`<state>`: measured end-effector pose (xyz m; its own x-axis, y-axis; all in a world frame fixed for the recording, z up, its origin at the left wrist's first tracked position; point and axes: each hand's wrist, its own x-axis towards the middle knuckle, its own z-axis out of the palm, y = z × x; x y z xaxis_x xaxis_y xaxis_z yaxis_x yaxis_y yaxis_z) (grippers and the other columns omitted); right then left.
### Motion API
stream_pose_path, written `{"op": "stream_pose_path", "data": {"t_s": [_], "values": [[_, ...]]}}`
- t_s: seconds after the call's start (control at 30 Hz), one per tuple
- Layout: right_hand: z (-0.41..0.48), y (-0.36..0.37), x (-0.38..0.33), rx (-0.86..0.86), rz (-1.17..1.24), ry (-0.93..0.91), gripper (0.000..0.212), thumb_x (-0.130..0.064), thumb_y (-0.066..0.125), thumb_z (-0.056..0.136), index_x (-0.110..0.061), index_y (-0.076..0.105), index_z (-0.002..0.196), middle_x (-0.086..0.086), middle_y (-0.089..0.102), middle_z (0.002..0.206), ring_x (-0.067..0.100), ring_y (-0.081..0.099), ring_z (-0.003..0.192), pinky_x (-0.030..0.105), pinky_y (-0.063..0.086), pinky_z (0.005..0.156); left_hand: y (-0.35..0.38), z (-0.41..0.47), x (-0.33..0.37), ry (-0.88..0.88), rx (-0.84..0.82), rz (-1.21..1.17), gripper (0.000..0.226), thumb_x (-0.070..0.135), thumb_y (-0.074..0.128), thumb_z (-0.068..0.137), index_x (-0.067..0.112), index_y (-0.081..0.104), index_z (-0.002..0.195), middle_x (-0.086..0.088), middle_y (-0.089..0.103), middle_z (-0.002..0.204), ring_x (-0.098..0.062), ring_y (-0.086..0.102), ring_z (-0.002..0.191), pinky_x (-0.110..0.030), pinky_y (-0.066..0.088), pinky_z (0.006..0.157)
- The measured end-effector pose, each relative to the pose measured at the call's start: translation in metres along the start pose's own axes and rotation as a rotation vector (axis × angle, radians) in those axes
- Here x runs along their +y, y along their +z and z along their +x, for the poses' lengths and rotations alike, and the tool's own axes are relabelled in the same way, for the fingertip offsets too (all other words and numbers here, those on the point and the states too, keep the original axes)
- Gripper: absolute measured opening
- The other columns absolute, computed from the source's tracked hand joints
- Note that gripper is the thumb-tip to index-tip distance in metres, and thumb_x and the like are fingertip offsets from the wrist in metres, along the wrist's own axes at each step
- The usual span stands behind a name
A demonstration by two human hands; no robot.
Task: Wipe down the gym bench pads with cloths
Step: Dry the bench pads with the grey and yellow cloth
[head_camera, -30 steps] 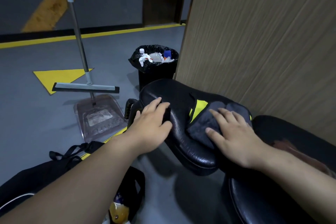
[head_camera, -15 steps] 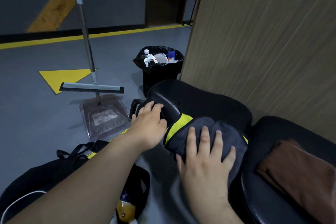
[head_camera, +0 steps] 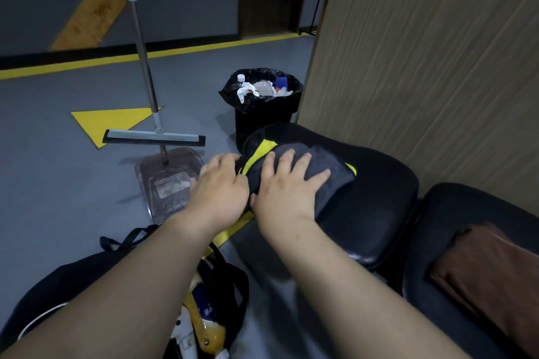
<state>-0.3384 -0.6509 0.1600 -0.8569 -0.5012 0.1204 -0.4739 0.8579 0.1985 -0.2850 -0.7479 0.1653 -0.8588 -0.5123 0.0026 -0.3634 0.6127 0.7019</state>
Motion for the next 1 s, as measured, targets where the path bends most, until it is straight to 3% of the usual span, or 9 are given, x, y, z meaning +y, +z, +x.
{"op": "stream_pose_path", "data": {"t_s": [0.23,0.47,0.6,0.67,0.8,0.87,1.0], "values": [[0.046,-0.015,0.018,-0.123,0.06,-0.268,0.088,-0.062,0.047,0.089,-0.025,0.006,0.157,0.011,0.004,0.164,0.042,0.0,0.148,0.073,0.012,0.109,-0.009,0.001,-0.011,-0.011,0.051,0.0,0.048,0.017,0.038,0.097,0.019,0.04,0.146,-0.001,0.034,0.155,-0.021,0.025,0.143,-0.046,0.022,0.117],[0.109,-0.026,0.063,-0.289,0.378,-0.611,0.064,-0.054,0.063,0.072,-0.053,0.049,0.134,-0.015,0.026,0.159,0.012,0.013,0.149,0.054,0.01,0.119,-0.001,0.008,-0.014,0.003,0.049,0.045,0.048,0.019,0.039,0.097,0.019,0.04,0.145,-0.004,0.037,0.152,-0.023,0.031,0.139,-0.048,0.026,0.114],[0.128,-0.034,0.086,-0.505,0.597,-0.61,0.056,-0.03,0.074,0.074,-0.05,0.061,0.124,-0.022,0.03,0.156,0.003,0.011,0.148,0.033,0.002,0.122,0.005,0.009,-0.008,0.04,0.031,0.097,0.05,0.02,0.037,0.097,0.021,0.035,0.147,-0.001,0.033,0.155,-0.021,0.026,0.142,-0.05,0.023,0.116],[0.129,-0.034,0.097,-0.533,0.683,-0.601,0.053,-0.03,0.074,0.069,-0.051,0.065,0.117,-0.023,0.036,0.153,-0.002,0.016,0.146,0.03,0.004,0.122,0.008,0.009,-0.002,0.052,0.02,0.103,0.052,0.02,0.037,0.097,0.022,0.032,0.149,-0.001,0.028,0.157,-0.02,0.021,0.144,-0.051,0.02,0.117],[0.118,-0.027,0.128,-0.486,0.781,-0.518,0.048,-0.014,0.073,0.079,-0.038,0.068,0.12,-0.02,0.042,0.15,-0.005,0.021,0.143,0.017,0.006,0.116,0.013,0.006,0.01,0.096,-0.002,0.13,0.053,0.021,0.036,0.098,0.025,0.029,0.151,0.002,0.022,0.16,-0.019,0.016,0.146,-0.051,0.015,0.119],[0.108,-0.021,0.149,-0.426,0.774,-0.458,0.045,-0.016,0.071,0.082,-0.035,0.067,0.123,-0.018,0.043,0.15,-0.004,0.022,0.143,0.017,0.008,0.116,0.016,0.004,0.016,0.117,-0.025,0.12,0.052,0.021,0.036,0.098,0.027,0.03,0.15,0.003,0.02,0.161,-0.018,0.014,0.147,-0.053,0.013,0.12],[0.079,-0.01,0.187,-0.296,0.649,-0.299,0.047,-0.038,0.065,0.089,-0.04,0.055,0.135,-0.014,0.035,0.155,0.003,0.025,0.145,0.027,0.013,0.121,0.023,-0.002,0.032,0.177,-0.035,0.138,0.049,0.024,0.036,0.101,0.032,0.03,0.15,0.005,0.015,0.163,-0.014,0.009,0.148,-0.052,0.002,0.122]]}}
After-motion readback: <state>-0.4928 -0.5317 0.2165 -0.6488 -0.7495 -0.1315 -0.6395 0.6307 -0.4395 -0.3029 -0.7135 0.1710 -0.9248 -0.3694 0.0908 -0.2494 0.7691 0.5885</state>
